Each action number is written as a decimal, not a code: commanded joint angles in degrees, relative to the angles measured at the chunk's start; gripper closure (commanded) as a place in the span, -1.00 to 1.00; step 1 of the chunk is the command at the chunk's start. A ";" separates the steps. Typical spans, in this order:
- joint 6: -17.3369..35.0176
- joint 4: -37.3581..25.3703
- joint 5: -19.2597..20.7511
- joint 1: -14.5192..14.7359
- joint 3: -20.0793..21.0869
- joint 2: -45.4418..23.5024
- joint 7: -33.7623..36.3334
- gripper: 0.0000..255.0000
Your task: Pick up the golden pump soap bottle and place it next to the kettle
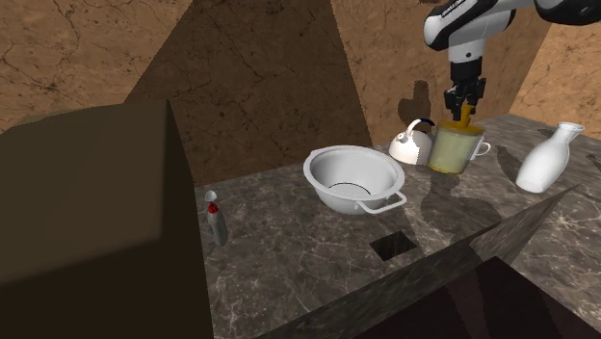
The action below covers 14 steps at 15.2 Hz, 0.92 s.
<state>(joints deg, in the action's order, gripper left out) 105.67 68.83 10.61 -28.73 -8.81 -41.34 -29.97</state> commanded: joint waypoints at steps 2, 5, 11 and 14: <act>1.94 1.39 0.06 0.05 0.04 -0.54 0.50 1.00; 3.70 2.46 0.10 0.03 0.07 -1.28 0.90 1.00; 7.05 4.12 0.16 -0.03 0.13 -3.06 1.67 1.00; 8.60 4.65 0.19 -0.08 0.16 -4.12 2.04 1.00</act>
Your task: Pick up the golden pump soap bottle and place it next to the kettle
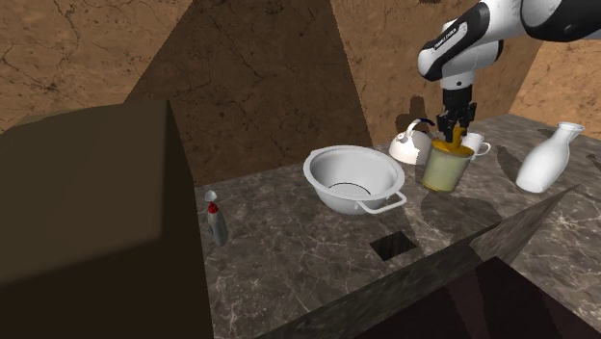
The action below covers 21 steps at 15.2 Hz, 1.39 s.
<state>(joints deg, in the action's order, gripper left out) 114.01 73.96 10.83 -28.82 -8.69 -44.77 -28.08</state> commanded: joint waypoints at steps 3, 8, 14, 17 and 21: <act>1.79 -0.03 -0.01 -0.03 0.07 -1.81 0.51 1.00; 3.44 0.23 0.00 -0.10 0.11 -3.25 0.91 1.00; 3.44 0.22 0.00 -0.10 0.11 -3.26 0.91 1.00; 3.41 0.14 0.00 -0.10 0.11 -3.30 0.90 -1.00; 3.44 0.22 0.00 -0.10 0.11 -3.26 0.91 -1.00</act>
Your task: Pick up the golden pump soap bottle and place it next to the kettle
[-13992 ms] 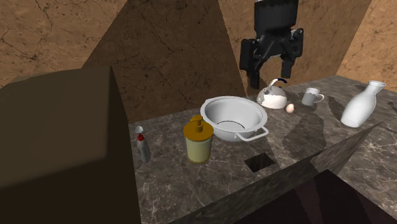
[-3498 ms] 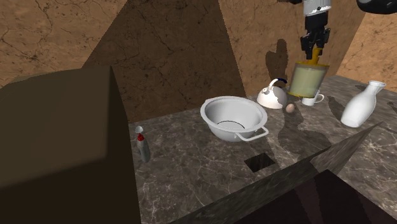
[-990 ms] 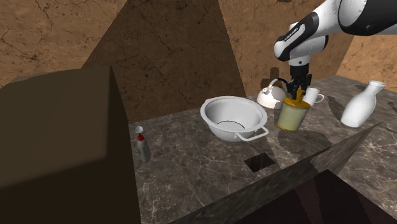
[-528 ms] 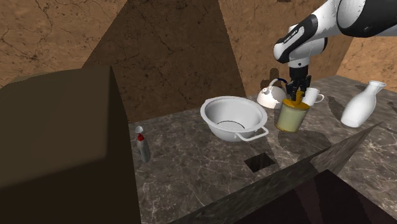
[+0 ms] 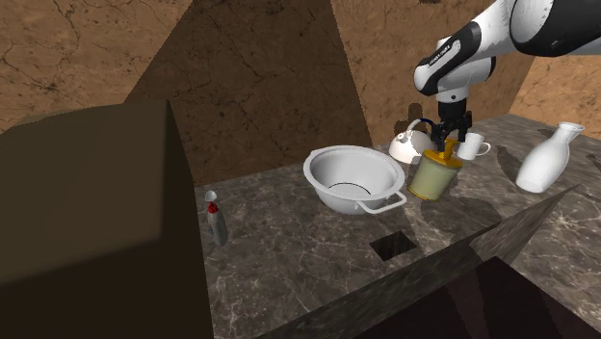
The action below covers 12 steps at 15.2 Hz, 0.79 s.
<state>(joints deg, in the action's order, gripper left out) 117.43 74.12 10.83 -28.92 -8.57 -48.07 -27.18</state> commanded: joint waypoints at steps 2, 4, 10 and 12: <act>-2.81 -1.19 -0.06 0.53 0.06 1.55 -0.08 -1.00; -5.49 -2.69 -0.14 0.98 0.12 2.66 -0.19 -1.00; -5.49 -2.69 -0.14 0.98 0.12 2.66 -0.19 -1.00; -5.49 -2.69 -0.14 0.98 0.12 2.66 -0.19 -1.00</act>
